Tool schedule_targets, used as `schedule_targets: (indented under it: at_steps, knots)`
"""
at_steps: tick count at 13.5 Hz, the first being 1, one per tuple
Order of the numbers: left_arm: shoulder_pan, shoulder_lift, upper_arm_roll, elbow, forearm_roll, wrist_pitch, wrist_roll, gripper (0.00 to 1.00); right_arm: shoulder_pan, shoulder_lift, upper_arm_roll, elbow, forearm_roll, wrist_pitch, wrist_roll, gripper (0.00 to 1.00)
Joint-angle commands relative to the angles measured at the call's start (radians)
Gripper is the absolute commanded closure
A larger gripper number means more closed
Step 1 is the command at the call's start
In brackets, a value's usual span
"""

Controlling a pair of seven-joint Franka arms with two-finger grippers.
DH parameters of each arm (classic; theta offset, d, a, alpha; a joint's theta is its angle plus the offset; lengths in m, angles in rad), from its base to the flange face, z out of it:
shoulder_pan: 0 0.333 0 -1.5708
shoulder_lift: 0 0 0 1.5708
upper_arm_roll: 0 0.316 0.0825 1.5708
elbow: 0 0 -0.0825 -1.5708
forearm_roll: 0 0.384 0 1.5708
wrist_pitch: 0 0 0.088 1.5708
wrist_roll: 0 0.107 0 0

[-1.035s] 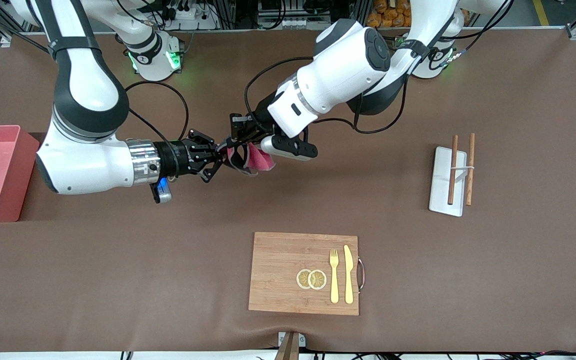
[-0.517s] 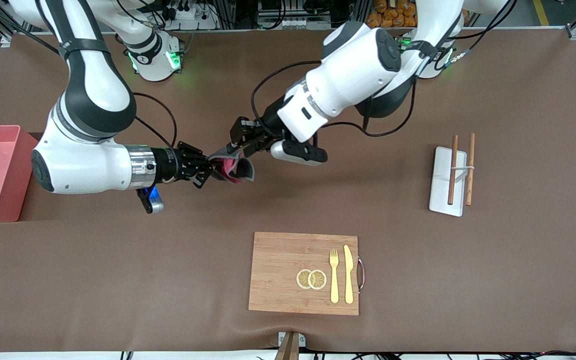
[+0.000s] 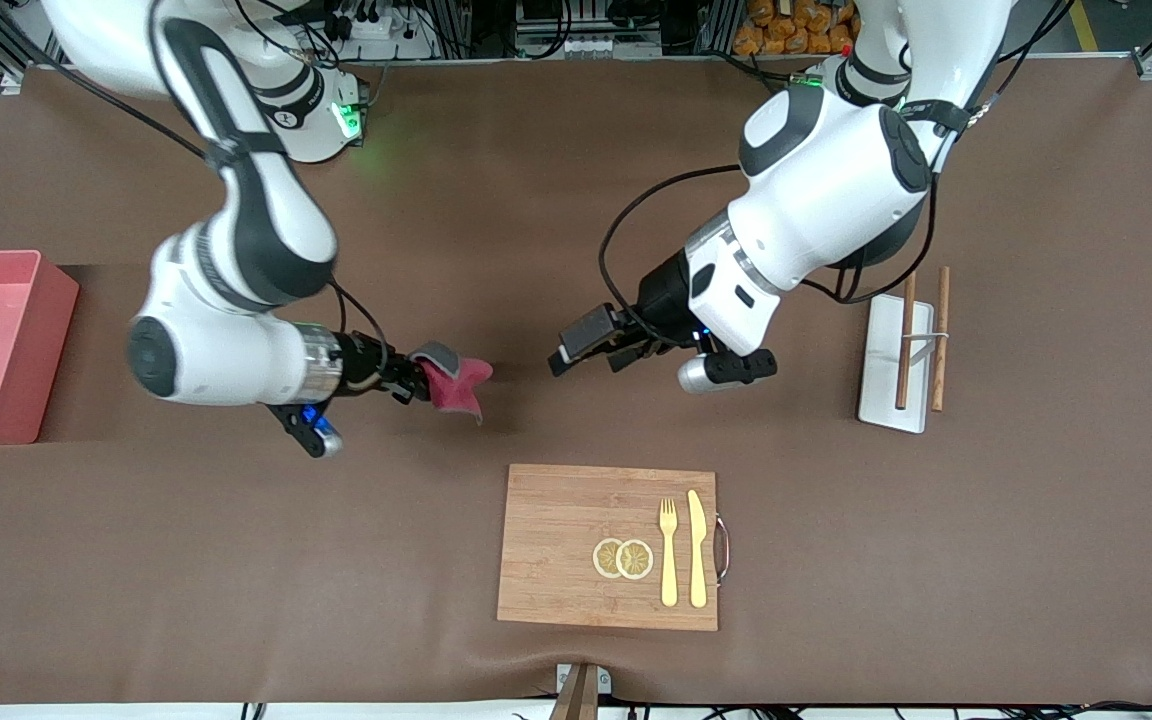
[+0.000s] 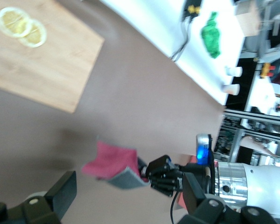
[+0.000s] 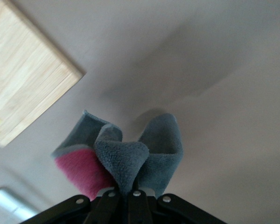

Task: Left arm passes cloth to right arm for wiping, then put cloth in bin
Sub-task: 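Open the left gripper and withdraw it while the right gripper pulls cloth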

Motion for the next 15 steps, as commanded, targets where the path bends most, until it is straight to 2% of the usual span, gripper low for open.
schedule_targets:
  at_steps: [1,3,4,8,12,15]
  knots:
    - [0.063,-0.063,-0.001,-0.098,0.055,-0.118,-0.05,0.0,-0.008,0.017,-0.002,-0.018,-0.135,0.022,-0.063,1.0]
    - [0.13,-0.054,-0.003,-0.097,0.197,-0.253,-0.05,0.0,-0.072,0.021,-0.004,-0.07,-0.228,0.068,-0.179,1.0]
    - [0.155,-0.051,-0.003,-0.094,0.278,-0.333,-0.052,0.0,-0.141,0.021,-0.004,-0.1,-0.271,0.092,-0.32,1.0]
    - [0.229,-0.037,0.005,-0.08,0.519,-0.565,-0.046,0.0,-0.38,0.021,-0.005,-0.107,-0.295,0.091,-0.791,1.0]
    - [0.359,-0.058,0.002,-0.023,0.564,-0.622,0.012,0.0,-0.54,0.03,-0.004,-0.083,-0.408,0.146,-1.101,1.0]
    - [0.428,-0.115,0.005,-0.006,0.564,-0.7,0.167,0.0,-0.595,0.019,-0.004,-0.031,-0.483,0.143,-1.202,1.0]
